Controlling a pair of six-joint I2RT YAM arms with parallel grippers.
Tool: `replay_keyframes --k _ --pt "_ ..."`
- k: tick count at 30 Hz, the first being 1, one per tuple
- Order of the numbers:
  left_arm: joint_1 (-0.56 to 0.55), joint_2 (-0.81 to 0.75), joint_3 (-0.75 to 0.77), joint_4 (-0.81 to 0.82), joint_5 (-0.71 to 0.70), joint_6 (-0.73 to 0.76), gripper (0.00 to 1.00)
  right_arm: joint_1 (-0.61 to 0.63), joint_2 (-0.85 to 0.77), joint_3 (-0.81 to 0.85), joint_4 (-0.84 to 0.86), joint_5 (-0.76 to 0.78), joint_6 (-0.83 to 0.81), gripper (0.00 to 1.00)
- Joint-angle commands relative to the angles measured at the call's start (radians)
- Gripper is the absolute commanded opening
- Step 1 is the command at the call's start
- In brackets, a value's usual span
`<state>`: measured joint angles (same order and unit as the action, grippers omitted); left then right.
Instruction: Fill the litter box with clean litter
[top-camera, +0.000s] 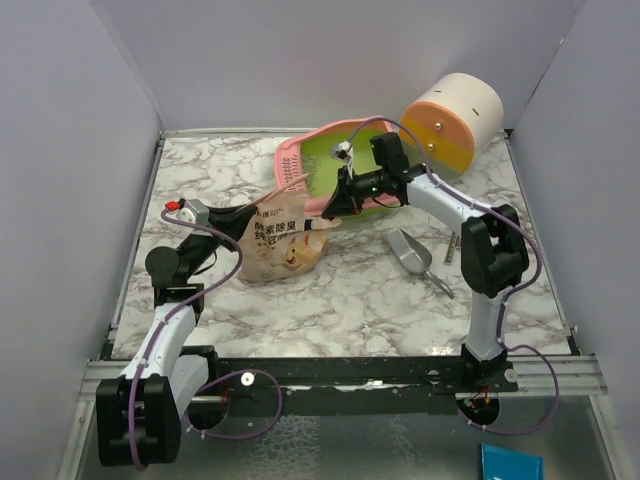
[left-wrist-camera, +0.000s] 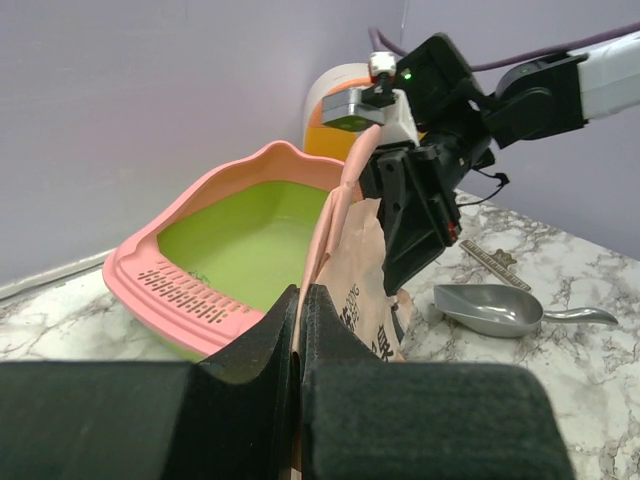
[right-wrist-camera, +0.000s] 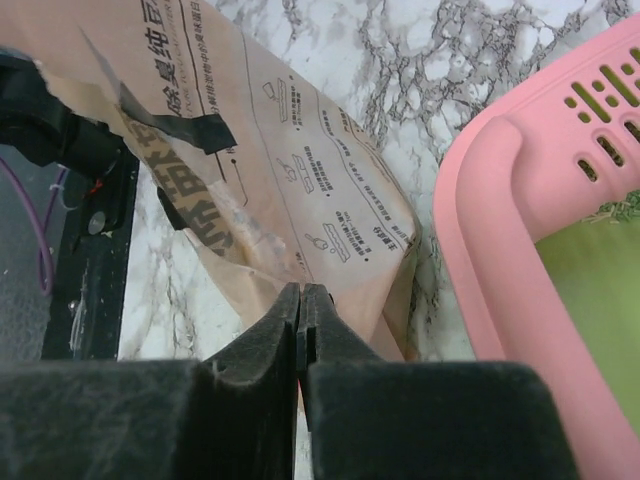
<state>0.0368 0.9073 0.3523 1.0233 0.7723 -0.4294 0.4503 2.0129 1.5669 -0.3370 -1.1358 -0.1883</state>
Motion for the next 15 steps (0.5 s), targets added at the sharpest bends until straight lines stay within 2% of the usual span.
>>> replay_keyframes --k 1,4,11,15 --pt "-0.002 -0.02 0.075 0.146 -0.106 0.036 0.0 0.024 -0.142 -0.075 0.007 0.165 0.019 0.01" --pt "-0.002 -0.022 0.074 0.141 -0.126 0.035 0.0 0.036 -0.225 -0.145 0.058 0.257 0.05 0.01" --pt "-0.002 -0.007 0.068 0.139 -0.199 0.054 0.0 0.075 -0.437 -0.37 0.294 0.395 0.146 0.01" --pt "-0.002 0.016 0.087 0.146 -0.203 0.06 0.0 0.103 -0.473 -0.391 0.282 0.391 0.135 0.01"
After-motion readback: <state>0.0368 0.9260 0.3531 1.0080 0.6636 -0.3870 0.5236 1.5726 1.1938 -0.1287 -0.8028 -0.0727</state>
